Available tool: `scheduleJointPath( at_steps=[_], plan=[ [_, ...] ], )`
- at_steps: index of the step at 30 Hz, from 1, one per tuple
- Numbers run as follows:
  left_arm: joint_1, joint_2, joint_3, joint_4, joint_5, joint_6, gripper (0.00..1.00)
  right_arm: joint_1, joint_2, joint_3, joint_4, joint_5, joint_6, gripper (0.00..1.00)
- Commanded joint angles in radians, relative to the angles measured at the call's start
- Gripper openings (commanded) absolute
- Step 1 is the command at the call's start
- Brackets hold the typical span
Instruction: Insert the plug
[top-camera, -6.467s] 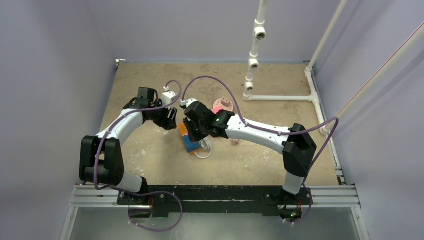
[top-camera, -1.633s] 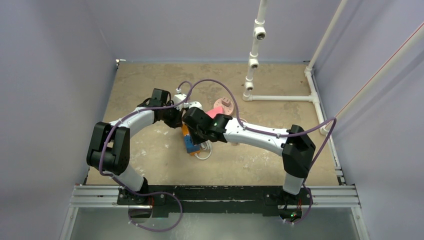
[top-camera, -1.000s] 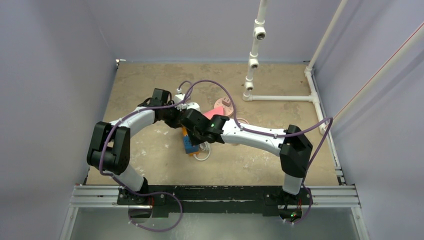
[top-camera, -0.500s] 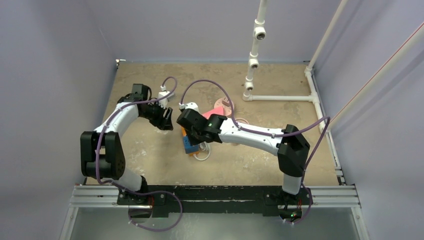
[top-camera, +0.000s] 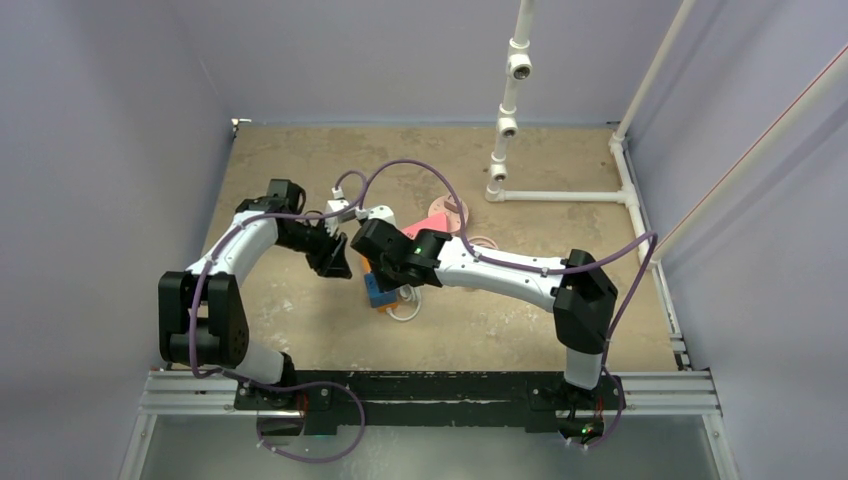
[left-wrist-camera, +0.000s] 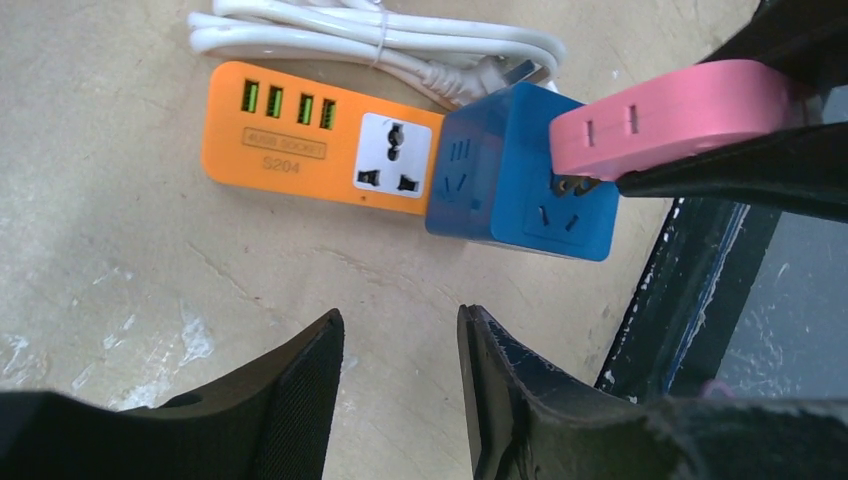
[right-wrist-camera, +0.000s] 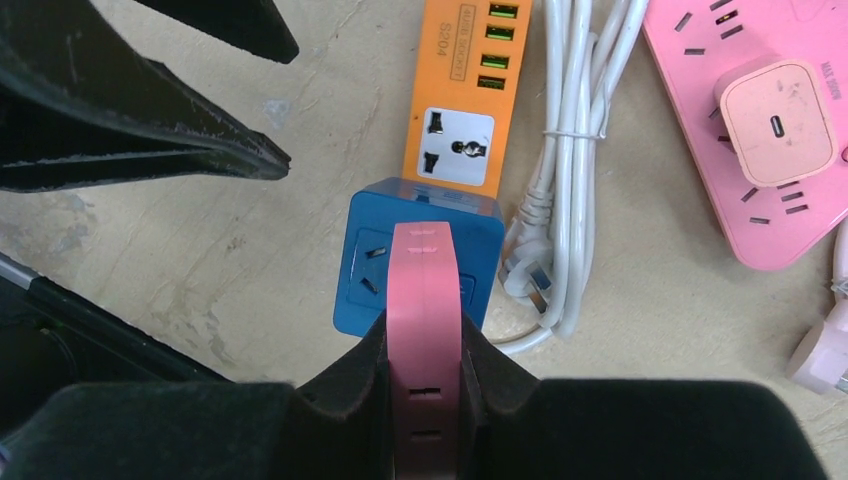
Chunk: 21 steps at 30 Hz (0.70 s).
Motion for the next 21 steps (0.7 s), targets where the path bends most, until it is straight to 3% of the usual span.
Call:
scheduleJointPath(
  at_steps=[1,11,15,16,21],
  plan=[
    [-0.007,-0.021,0.011,-0.044,0.087,0.082,0.45,0.007,-0.046,0.030,-0.009,0.023,0.006,0.00],
    [-0.006,-0.007,0.230,-0.327,0.311,0.259,0.53,0.007,-0.158,0.094,0.088,-0.120,-0.147,0.00],
    [-0.006,0.031,0.297,-0.550,0.406,0.470,0.38,0.007,-0.193,0.069,0.168,-0.212,-0.223,0.00],
    [-0.005,0.030,0.300,-0.555,0.418,0.462,0.35,0.008,-0.204,0.063,0.186,-0.235,-0.230,0.00],
    [-0.005,-0.047,0.286,-0.555,0.429,0.502,0.33,0.008,-0.208,0.053,0.203,-0.261,-0.240,0.00]
  ],
)
